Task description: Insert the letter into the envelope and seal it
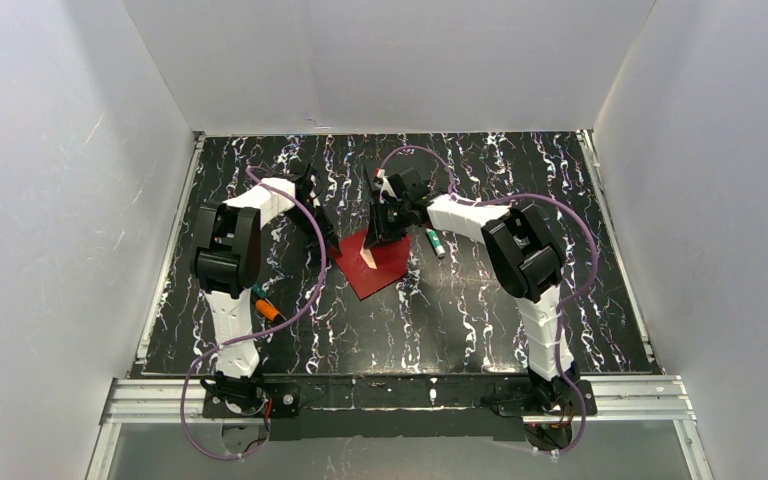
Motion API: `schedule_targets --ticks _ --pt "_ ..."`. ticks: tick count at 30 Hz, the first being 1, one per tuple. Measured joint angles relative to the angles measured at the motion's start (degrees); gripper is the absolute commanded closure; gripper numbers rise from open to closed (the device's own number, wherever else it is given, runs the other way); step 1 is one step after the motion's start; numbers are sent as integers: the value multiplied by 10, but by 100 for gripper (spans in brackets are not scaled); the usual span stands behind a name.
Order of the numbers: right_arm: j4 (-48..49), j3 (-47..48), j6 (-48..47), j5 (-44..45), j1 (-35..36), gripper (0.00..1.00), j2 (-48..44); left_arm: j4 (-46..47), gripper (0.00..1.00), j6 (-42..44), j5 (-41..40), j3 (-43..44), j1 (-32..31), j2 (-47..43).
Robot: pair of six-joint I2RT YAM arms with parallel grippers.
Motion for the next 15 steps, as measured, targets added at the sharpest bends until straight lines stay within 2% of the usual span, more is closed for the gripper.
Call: schedule_targets --ticks 11,15 --pt "-5 10 3 5 0 77 16 0 73 2 9 0 2 1" --pt "-7 14 7 9 0 71 22 0 73 4 12 0 2 2"
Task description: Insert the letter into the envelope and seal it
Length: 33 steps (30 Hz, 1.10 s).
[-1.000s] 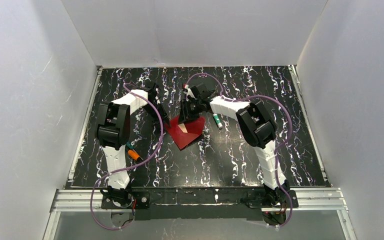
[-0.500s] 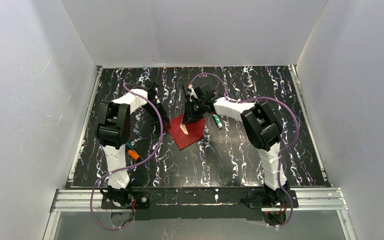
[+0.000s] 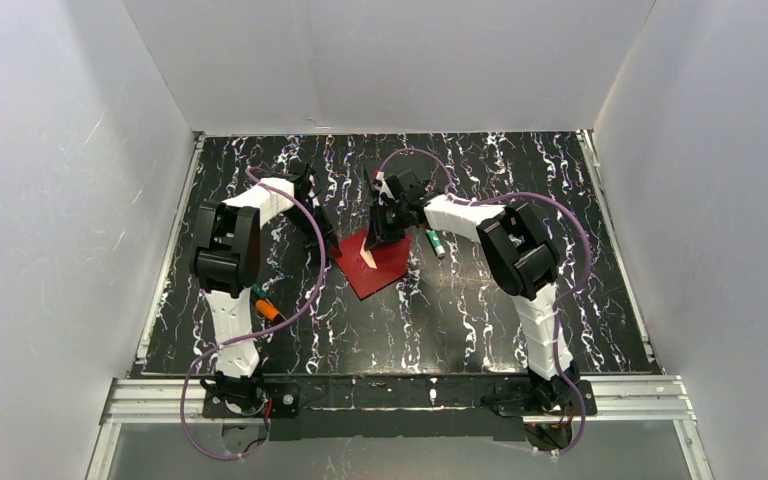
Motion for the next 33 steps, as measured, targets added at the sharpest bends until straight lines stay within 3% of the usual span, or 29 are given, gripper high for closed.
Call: schedule_targets --ticks 3,8,15,25,33 --pt "0 2 2 0 0 70 0 0 73 0 3 1 0 2" --pt "0 3 2 -2 0 86 3 0 73 0 9 4 2 5" --pt "10 3 7 -27 -5 89 10 0 73 -7 19 4 6 7" --pt "31 3 11 -51 -9 86 18 10 72 -19 33 4 10 9" --pt "30 3 16 -52 -9 72 17 11 65 -19 33 10 11 12"
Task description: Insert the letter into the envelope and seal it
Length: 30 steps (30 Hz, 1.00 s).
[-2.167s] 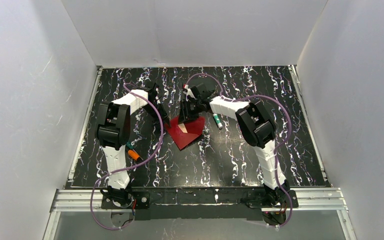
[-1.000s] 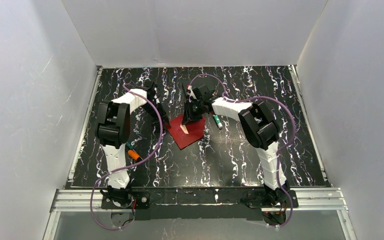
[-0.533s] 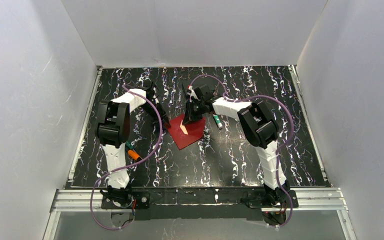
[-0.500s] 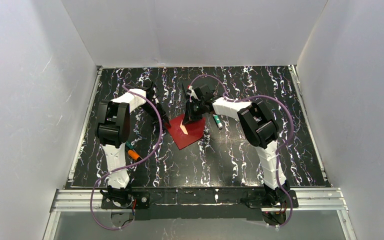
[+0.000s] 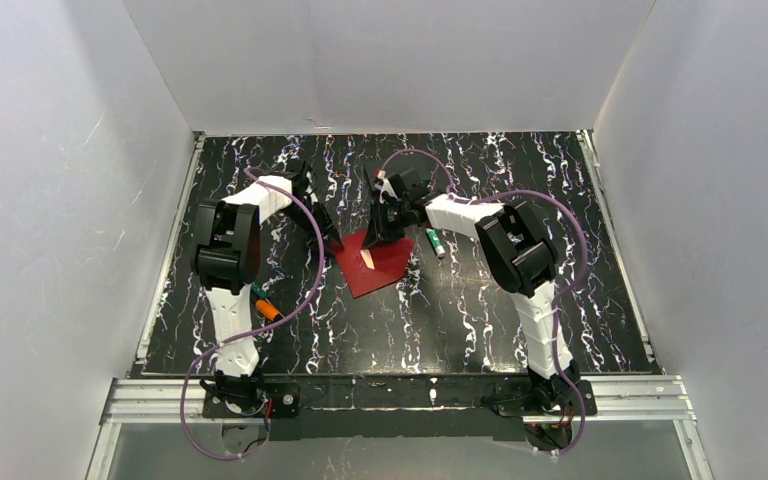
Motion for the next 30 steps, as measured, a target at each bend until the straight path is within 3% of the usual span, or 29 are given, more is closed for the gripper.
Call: schedule_targets --ticks 9,16,18,24,28,30 --pt "-18 -24 7 24 -26 55 -71 10 50 23 -16 50 -1 10" --pt "-49 -50 -18 129 -56 21 -198 9 41 46 -39 49 -1 -28" --pt "-73 -53 -38 183 -56 15 -220 10 37 54 -56 30 0 -67" --pt "-160 -70 -103 315 -54 14 -223 28 20 71 -123 -38 13 -223" --pt "-202 -77 -130 342 -54 24 -201 43 3 76 -151 -57 32 -284" --pt "-211 -86 -137 341 -54 29 -196 50 2 77 -163 -61 42 -296"
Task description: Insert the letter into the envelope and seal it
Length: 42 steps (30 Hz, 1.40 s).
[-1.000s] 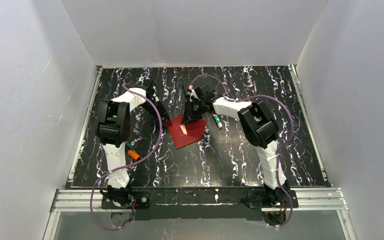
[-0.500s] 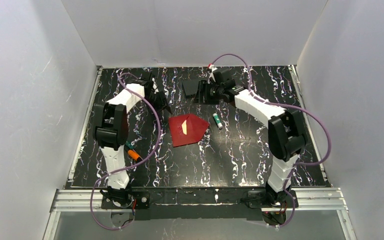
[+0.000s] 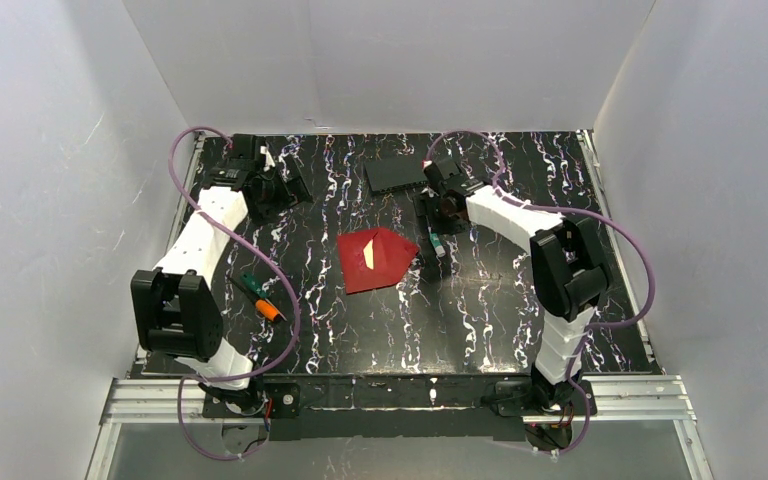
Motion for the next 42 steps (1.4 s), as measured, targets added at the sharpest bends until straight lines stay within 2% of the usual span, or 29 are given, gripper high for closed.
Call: schedule_targets --ticks 5,13,16,21,26,31,34,38,42 --pt "-1 -5 -11 -20 -1 40 21 3 2 5 -24 -4 13 -3" --pt "-1 -5 -12 -36 -9 49 54 5 2 8 -30 -4 38 -4" --pt "2 -5 -13 -39 -14 54 59 14 2 11 -13 -4 46 -4" --pt "5 -5 -17 -37 -16 57 62 37 2 13 27 -6 49 -6" --pt "14 -5 -26 -26 -16 79 64 57 2 12 52 -18 48 -19" --pt "33 -5 -19 -35 -16 81 63 82 2 12 83 -35 48 -35" --pt "74 -25 3 -67 -19 81 42 106 2 10 118 -49 48 -47" --pt "151 -70 49 -132 -23 80 -38 139 2 -2 185 -52 48 -53" --pt "305 -111 112 -228 -25 79 -132 197 2 -29 271 -53 48 -58"
